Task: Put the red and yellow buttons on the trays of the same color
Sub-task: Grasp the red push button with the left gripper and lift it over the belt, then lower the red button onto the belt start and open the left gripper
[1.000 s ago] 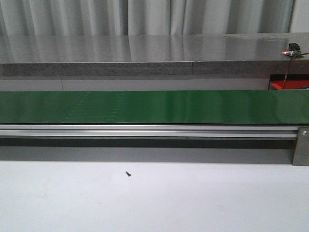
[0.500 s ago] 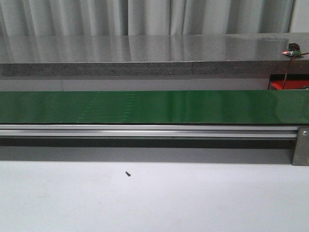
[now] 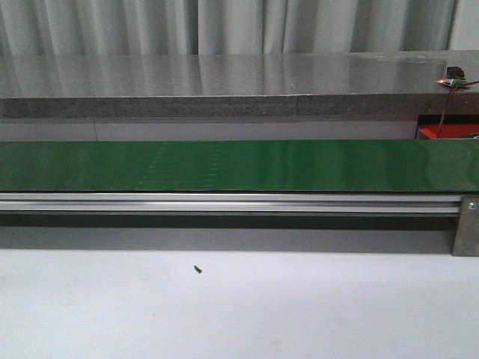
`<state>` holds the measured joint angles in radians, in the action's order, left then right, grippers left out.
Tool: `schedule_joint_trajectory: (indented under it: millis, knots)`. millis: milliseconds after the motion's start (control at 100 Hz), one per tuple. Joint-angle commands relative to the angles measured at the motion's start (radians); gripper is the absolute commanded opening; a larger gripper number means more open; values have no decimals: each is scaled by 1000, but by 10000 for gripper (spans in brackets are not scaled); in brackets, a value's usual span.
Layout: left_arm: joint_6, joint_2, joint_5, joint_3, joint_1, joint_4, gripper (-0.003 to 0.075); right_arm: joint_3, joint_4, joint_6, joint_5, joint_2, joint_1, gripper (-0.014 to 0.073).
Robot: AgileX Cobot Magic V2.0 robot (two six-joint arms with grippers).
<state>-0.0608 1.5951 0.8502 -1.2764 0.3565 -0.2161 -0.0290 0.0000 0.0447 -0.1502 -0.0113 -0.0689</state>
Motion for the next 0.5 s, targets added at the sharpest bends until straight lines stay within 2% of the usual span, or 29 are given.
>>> schedule_joint_trajectory:
  millis: [0,210,310,380,490]
  knots:
    - [0,-10,-60,-35,-17,-21,122,18,0,-7,71,-16,-6,-123]
    - [0,41,-63,-35,-23,-23,125,18,0,-7,71,-16,-6,-123]
    - [1,46,-63,-35,-23,-23,162,18,0,-7,71,-16,-6,-123]
    - [20,46,-69,-35,-23,-24,247,18,0,-7,71,-16,-6,-123]
    - [23,46,-55,-60,-23,-24,463,18,0,-7,71,-16,-6,-123]
